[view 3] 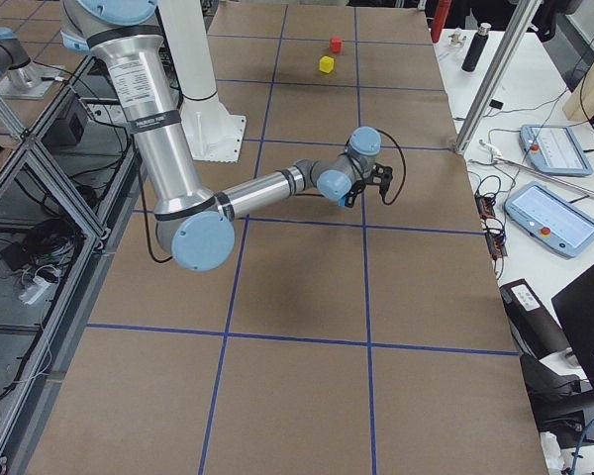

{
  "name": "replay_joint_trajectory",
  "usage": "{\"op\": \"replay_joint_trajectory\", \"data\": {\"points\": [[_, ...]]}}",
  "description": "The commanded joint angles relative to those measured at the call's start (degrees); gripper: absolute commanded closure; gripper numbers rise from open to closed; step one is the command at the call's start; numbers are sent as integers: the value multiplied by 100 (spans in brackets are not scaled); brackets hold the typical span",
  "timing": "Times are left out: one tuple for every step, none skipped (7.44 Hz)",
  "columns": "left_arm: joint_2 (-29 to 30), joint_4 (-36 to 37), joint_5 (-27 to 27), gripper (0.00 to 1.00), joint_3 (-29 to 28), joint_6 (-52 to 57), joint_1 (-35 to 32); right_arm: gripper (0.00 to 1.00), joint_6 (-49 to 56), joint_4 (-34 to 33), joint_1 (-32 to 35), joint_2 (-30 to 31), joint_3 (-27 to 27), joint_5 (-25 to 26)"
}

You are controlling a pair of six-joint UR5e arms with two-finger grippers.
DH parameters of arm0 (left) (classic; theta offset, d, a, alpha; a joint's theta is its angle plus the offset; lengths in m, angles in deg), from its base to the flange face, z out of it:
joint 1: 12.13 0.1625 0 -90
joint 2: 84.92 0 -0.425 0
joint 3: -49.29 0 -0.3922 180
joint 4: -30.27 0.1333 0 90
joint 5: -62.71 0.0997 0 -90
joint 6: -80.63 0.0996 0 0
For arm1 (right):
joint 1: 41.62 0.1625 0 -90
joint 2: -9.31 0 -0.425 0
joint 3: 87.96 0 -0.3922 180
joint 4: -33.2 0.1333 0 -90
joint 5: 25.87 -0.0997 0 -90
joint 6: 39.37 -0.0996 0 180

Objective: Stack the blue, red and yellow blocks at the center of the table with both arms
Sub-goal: 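Carry the blue cube with the right gripper toward the table center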

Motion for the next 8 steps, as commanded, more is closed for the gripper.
{"op": "replay_joint_trajectory", "data": {"points": [[-28, 16, -78, 1, -17, 0, 43, 100, -237, -945, -826, -1212, 104, 600], [-29, 25, -140, 1, -17, 0, 43, 100, -219, -947, -1064, -1511, 391, 818], [-29, 16, -141, 1, -9, 0, 43, 100, -89, -930, -1145, -1836, 812, 1099], [-29, 7, -149, 1, 0, -9, 43, 100, 243, -938, -1189, -2066, 1147, 1084], [-29, 7, -150, 1, 0, 0, 43, 100, 395, -930, -1242, -2120, 1342, 1093], [-37, 7, -150, 1, 0, -44, 43, 100, 396, -930, -1277, -2199, 1431, 1102], [-37, 7, -150, 1, 0, -44, 43, 100, 396, -921, -1286, -2226, 1518, 1102], [-37, 7, -150, 1, 0, -44, 43, 100, 396, -921, -1304, -2235, 1572, 1119]]}}
